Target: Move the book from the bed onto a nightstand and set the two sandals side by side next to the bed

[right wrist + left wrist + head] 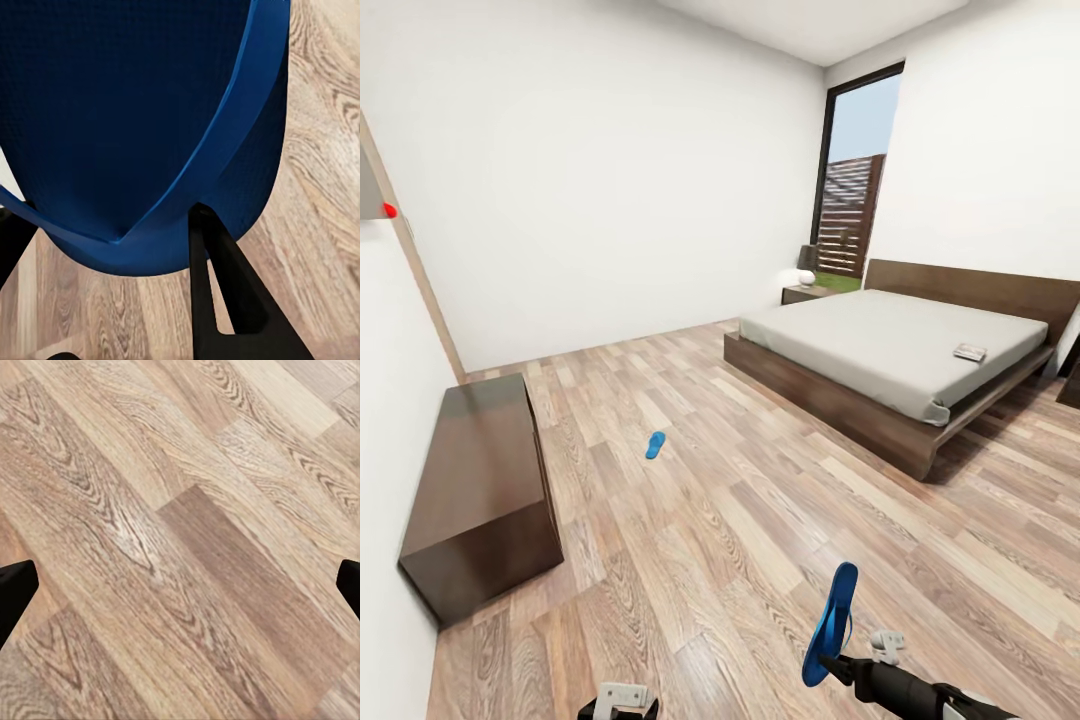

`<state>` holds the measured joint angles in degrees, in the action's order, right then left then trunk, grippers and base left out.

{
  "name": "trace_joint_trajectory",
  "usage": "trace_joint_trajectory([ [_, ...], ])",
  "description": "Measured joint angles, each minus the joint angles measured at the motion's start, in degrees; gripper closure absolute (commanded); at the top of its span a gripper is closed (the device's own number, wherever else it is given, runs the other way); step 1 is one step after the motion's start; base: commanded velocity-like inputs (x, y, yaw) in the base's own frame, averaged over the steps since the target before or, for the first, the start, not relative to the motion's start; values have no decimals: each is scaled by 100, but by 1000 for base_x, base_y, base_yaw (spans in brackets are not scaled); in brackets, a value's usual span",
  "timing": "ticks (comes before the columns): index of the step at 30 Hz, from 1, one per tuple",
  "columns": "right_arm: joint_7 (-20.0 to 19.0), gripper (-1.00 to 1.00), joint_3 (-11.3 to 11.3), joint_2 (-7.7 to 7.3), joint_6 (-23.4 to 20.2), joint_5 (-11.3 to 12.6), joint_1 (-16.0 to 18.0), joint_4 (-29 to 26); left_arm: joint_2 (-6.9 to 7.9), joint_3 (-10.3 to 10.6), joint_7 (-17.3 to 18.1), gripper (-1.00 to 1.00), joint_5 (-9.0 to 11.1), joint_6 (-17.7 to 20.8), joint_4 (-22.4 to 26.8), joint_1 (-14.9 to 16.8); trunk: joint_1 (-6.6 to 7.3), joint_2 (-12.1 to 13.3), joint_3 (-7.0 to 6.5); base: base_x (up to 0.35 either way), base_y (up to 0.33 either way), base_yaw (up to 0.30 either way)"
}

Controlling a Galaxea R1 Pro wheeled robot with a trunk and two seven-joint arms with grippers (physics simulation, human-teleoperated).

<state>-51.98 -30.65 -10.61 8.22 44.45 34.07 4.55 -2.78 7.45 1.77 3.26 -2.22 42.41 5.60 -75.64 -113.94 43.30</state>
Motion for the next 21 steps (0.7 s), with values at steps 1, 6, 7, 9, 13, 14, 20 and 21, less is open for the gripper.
trace_joint_trajectory([
  [1,1,100,-2,2,0,1,1,0,-2,0,0,-100,0,0,-1,0,1,0,0,151,0,0],
  [6,1,100,-4,2,0,-1,-1,0,2,0,0,-100,0,-3,-1,0,3,0,0,258,0,0],
  [7,1,100,-2,2,0,0,-2,0,0,0,0,-100,0,-5,-1,0,3,0,0,301,0,0],
  [9,1,100,-2,3,-1,1,-1,0,-2,0,0,-100,0,-5,-1,0,3,0,0,304,0,0],
  [13,2,100,-5,3,0,0,-2,0,2,0,0,-100,0,-5,-1,0,3,0,0,308,0,0],
  [14,2,100,-9,3,-1,-2,-3,0,2,0,0,-100,0,-4,-1,0,3,0,0,309,0,0],
  [20,0,100,-11,3,0,-4,-2,2,-3,1,-1,-100,0,-2,-3,0,2,0,0,286,-92,0],
  [21,0,100,-12,3,0,-5,-1,2,-3,1,-1,-100,0,-4,-3,0,2,0,0,265,-167,0],
])
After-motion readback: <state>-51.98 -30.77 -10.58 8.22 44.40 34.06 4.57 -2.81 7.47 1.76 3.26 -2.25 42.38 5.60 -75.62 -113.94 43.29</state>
